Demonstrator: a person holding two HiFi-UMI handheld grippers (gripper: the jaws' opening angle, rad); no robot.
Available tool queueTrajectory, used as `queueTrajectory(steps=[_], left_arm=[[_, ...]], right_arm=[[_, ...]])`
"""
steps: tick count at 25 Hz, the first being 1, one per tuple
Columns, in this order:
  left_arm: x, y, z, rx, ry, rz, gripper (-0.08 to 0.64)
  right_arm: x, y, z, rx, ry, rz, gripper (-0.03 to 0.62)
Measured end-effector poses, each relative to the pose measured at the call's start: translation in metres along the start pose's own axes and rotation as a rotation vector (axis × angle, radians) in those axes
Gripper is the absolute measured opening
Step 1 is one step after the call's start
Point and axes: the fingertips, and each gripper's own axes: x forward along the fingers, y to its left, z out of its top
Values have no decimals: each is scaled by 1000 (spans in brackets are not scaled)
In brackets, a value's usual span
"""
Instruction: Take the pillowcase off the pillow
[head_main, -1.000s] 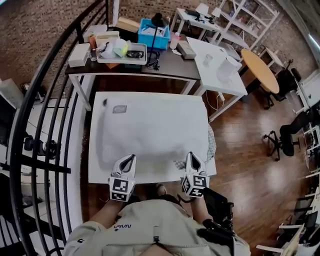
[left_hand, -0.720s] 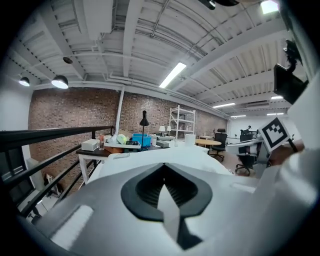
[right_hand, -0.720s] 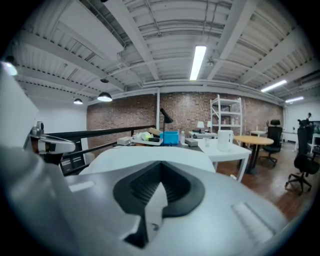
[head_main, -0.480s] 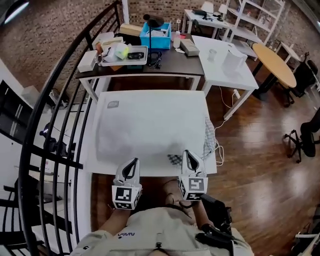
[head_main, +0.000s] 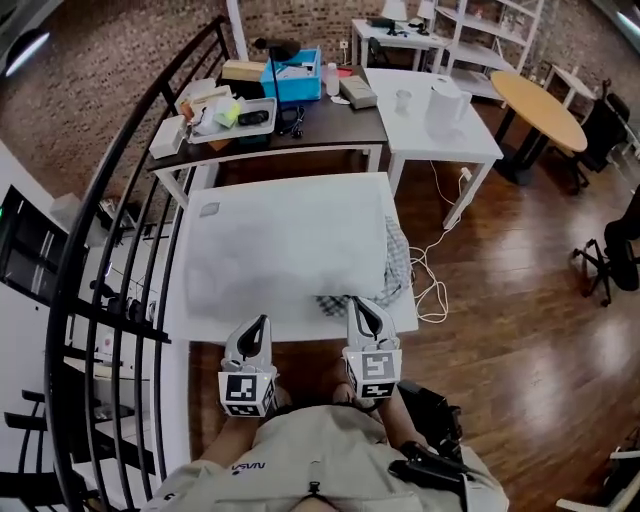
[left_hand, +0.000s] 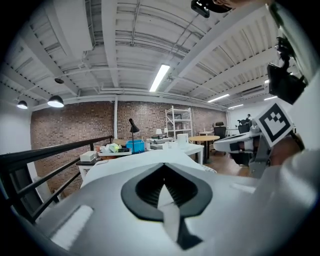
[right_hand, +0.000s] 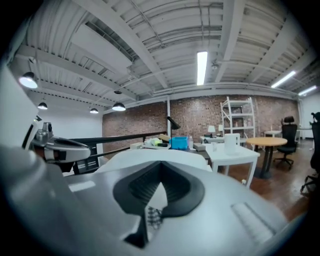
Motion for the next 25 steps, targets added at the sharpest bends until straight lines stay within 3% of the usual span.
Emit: queueTrajectory(steps=[14, 19, 25], left_arm=[[-17, 26, 3, -11, -42, -51, 0], [-15, 22, 4, 19, -52, -99, 0], [-26, 14, 5, 14, -42, -100, 0]], right_arm=[[-1, 37, 4, -12, 18, -28, 2], [-2, 38, 6, -12, 10, -46, 2], [-10, 33, -1, -15, 44, -46, 0]])
